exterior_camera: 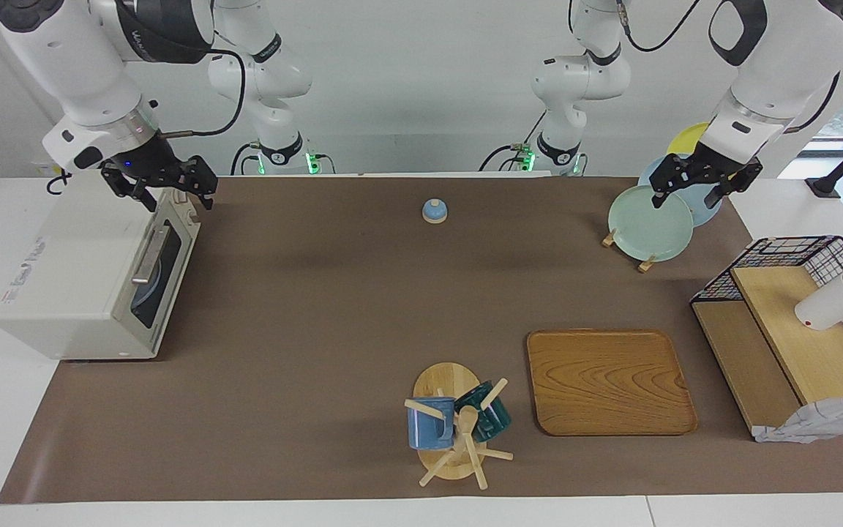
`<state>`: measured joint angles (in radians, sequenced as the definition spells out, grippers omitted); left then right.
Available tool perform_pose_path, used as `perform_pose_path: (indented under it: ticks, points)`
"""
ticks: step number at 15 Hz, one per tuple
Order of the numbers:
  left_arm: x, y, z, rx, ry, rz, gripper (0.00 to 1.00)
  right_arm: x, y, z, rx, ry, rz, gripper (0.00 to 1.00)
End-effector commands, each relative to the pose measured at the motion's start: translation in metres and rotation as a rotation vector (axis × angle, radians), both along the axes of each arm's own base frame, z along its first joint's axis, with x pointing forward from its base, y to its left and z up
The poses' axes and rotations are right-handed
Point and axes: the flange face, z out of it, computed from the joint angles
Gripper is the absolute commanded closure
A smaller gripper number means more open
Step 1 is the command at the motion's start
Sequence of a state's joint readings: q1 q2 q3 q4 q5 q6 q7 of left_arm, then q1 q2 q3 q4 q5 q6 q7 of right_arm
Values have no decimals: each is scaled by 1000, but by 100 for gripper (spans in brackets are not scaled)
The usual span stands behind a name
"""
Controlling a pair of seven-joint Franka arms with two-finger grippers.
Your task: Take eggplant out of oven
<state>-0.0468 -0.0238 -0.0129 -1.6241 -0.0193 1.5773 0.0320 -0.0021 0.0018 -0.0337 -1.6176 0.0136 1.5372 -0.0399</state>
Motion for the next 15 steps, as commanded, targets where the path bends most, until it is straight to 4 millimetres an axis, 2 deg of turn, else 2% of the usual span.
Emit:
perform_pose_path:
  ticks: [1,11,12,13,14,15]
  points:
    - [-5,3,5,25,2,4,0,3,0,3,-10,6,6,0]
    - [-5,3,5,25,2,5,0,-9,3,16,6,-15,-1,0]
    - [-5,3,4,25,3,4,0,-8,-2,8,6,-18,-10,13]
    - [-5,3,5,25,2,4,0,-7,-4,8,5,-56,-8,71]
    - [-5,3,5,25,2,5,0,-7,-3,5,6,-63,5,98]
    - [-5,3,5,25,2,4,0,-13,0,-4,4,-50,8,100]
